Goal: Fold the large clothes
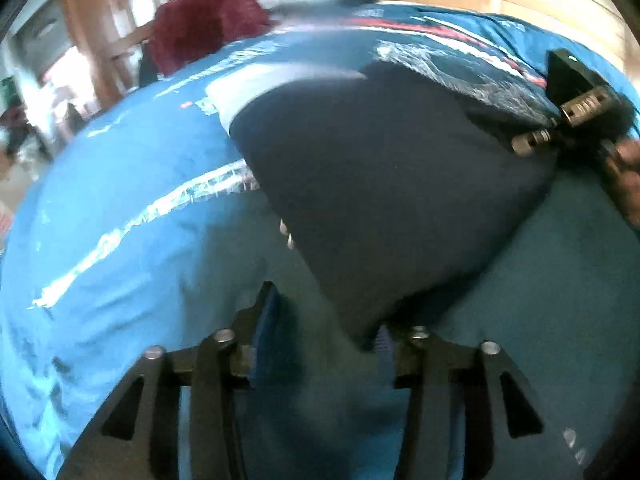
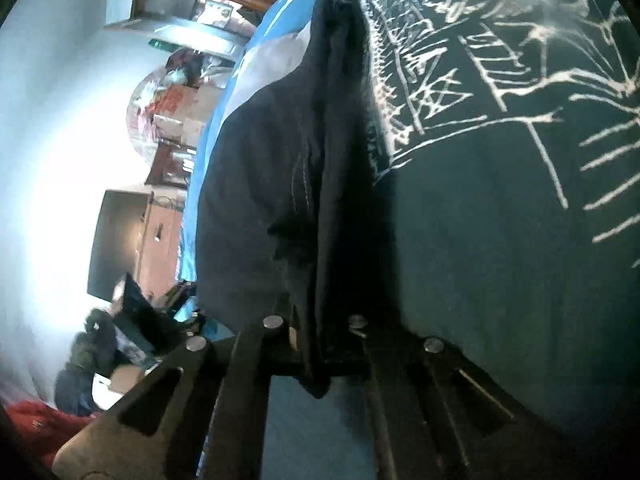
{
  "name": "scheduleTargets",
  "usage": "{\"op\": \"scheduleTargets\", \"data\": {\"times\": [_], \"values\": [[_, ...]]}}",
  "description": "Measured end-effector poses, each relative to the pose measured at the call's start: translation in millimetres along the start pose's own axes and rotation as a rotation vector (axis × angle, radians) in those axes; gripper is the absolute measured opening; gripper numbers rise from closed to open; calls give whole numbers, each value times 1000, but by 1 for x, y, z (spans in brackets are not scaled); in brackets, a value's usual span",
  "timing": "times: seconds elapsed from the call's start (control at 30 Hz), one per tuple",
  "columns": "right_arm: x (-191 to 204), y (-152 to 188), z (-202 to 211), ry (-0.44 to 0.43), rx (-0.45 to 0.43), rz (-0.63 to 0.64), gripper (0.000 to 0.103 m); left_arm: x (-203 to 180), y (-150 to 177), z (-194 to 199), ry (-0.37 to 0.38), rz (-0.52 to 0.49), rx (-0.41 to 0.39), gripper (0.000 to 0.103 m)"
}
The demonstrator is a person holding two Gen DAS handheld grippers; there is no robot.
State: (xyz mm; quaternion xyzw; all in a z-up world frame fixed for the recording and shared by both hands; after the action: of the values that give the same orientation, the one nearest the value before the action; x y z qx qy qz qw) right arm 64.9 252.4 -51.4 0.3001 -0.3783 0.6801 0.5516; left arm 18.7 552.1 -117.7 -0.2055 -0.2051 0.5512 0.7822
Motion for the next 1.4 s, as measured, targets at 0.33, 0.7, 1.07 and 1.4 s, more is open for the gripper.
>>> {"op": "scheduleTargets", "data": {"times": [0.33,0.7,1.07,1.4], "values": [[0,-3,-4,-19,-11,4,0,5,-36,72,116,92,-217,37],[-10,2,2,-48,-42,53,0,47,-67,18,40,119,-213,30],[-12,11,5,-62,-67,86,0,92,-165,-43,77,122,-251,34],[-13,13,6,-83,-66,85,0,108,-203,-133,32,88,-47,33]]}}
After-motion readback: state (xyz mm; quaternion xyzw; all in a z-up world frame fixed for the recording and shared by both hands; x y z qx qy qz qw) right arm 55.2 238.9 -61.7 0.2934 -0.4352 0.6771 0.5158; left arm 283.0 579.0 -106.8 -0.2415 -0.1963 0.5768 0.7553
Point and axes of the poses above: each gripper's, at about its wrist camera, not at the fingertips, and z roughly against the way its jaws point, x to its left, y to its underside, the point moved 4 cm from there along -z, roughly the way its jaws point, and after that the axes turned 6 degrees about x, right-handed, at the moved point
